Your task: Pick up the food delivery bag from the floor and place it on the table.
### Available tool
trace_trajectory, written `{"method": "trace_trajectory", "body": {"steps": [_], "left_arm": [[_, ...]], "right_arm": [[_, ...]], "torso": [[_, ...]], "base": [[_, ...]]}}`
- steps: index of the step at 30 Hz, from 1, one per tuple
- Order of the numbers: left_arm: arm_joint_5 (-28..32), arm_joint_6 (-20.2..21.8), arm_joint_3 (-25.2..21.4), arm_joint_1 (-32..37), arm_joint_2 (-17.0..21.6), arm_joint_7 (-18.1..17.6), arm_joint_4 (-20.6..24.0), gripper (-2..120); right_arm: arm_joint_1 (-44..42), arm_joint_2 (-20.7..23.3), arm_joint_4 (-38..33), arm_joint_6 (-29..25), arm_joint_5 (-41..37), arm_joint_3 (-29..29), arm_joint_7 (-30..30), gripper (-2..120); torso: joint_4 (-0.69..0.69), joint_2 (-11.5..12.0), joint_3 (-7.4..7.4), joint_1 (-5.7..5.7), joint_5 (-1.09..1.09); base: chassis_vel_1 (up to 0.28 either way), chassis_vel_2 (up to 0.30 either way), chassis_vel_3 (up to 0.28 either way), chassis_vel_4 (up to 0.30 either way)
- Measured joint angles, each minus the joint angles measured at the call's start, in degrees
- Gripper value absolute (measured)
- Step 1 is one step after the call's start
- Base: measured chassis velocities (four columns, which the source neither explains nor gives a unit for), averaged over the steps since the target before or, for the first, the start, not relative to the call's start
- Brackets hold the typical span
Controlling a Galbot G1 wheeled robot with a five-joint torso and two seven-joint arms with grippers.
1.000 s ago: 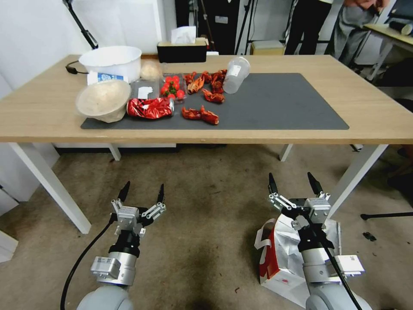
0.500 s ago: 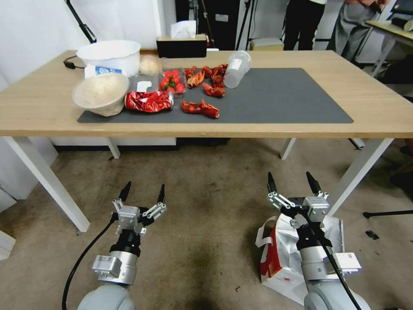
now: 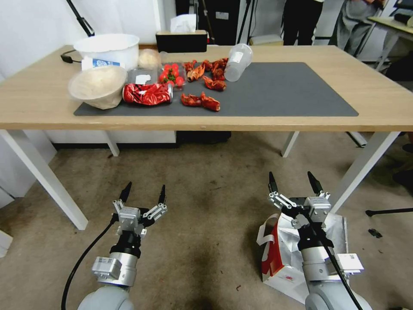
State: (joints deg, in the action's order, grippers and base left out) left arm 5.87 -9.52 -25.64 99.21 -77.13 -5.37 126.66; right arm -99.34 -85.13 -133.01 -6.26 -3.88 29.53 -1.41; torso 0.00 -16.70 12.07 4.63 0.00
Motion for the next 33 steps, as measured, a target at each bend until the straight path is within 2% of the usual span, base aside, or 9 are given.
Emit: {"method": "trace_trajectory", "body": {"steps": [33], "left_arm": [[-0.8,-0.1,0.4,0.5,0.1,0.3,0.6,95]], "right_arm": [[0.1,-0.2,-0.5,0.2,-0.5,0.1,0.0,100]], "torso": [[0.0,7.5,-5.71,-1.81,0.0]], "base": [[0.0,0.0,0.0,0.0]]}}
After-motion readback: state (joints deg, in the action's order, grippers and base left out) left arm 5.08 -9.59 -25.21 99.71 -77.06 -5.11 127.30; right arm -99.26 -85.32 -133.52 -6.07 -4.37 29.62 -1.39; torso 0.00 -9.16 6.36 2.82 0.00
